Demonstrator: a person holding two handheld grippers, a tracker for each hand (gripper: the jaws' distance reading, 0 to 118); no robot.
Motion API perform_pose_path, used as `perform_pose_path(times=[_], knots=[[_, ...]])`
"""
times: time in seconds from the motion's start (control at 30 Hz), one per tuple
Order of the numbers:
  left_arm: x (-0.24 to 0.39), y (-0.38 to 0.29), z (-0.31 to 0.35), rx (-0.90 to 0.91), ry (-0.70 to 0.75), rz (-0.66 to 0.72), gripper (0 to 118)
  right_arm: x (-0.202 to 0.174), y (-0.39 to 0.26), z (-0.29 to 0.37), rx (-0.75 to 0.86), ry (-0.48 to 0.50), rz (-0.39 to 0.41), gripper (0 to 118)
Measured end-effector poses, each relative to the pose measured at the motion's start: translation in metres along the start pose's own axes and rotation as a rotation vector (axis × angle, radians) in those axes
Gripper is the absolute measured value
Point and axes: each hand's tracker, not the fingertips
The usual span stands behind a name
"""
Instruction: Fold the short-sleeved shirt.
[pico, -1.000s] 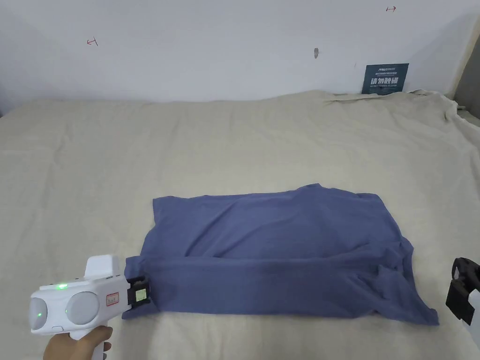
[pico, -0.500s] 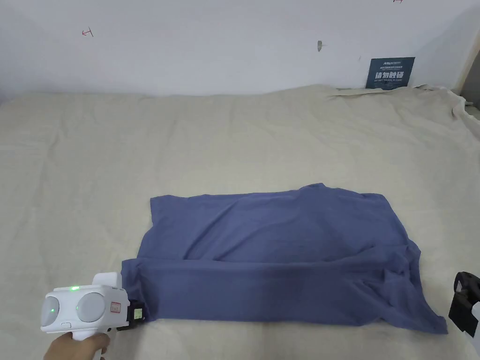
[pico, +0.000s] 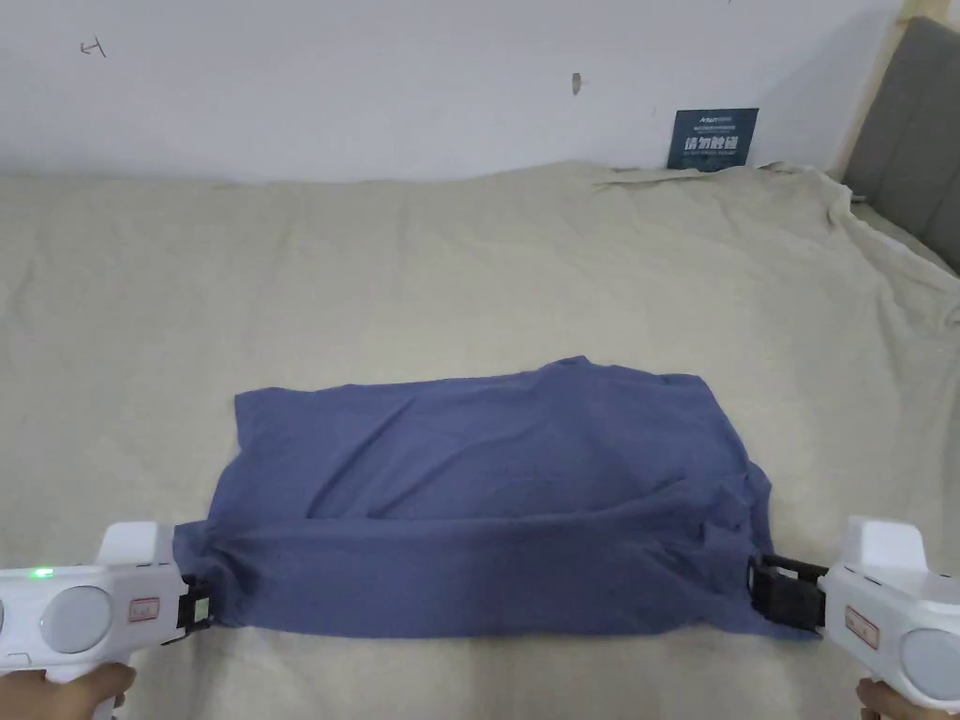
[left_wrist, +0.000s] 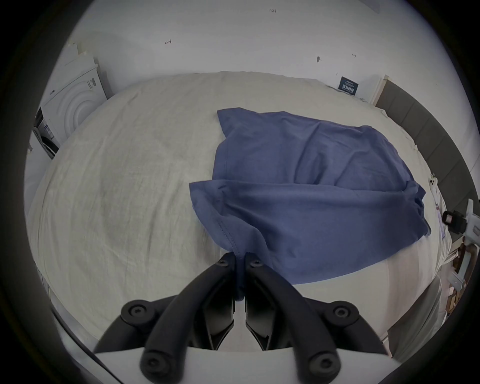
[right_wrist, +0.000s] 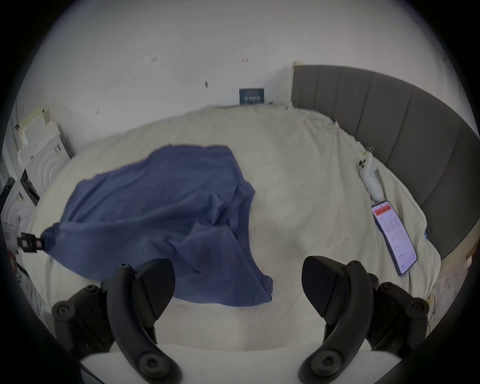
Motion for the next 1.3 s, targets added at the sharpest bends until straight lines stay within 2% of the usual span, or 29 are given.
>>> perform_pose_path(times=[0.17, 0.2, 0.27, 0.37, 0.4, 0.43, 0.57, 0.77, 0.97, 1.3], knots=[[0.0, 0.001, 0.0, 0.006, -0.006, 0.005, 4, 0.004, -0.005, -0.039, -0.095, -0.017, 0.051, 100], [0.0, 0.001, 0.0, 0.006, -0.006, 0.005, 4, -0.002, -0.006, -0.039, -0.117, -0.022, 0.062, 96], [-0.001, 0.002, -0.002, 0.003, -0.007, 0.007, 4, -0.006, -0.009, -0.043, -0.132, -0.019, 0.074, 77], [-0.004, 0.0, -0.005, 0.0, -0.012, 0.019, 4, -0.011, -0.013, -0.045, -0.179, -0.009, 0.104, 33], [-0.005, 0.0, -0.006, 0.0, -0.014, 0.024, 4, -0.011, -0.015, -0.045, -0.182, 0.013, 0.098, 12], [-0.006, -0.001, -0.007, -0.002, -0.014, 0.028, 4, -0.011, -0.016, -0.044, -0.182, 0.023, 0.093, 2], [-0.009, -0.005, -0.005, -0.001, -0.021, 0.042, 4, -0.02, -0.013, -0.017, -0.141, 0.031, 0.071, 2], [-0.027, -0.012, 0.007, 0.008, -0.038, 0.076, 4, 0.009, -0.001, 0.01, -0.034, 0.041, 0.011, 2], [-0.045, -0.024, 0.024, 0.016, -0.071, 0.093, 4, 0.021, -0.002, 0.044, 0.025, 0.041, 0.01, 2], [-0.041, -0.079, 0.056, -0.022, -0.058, 0.027, 4, 0.038, -0.053, 0.082, -0.006, 0.053, -0.014, 2]])
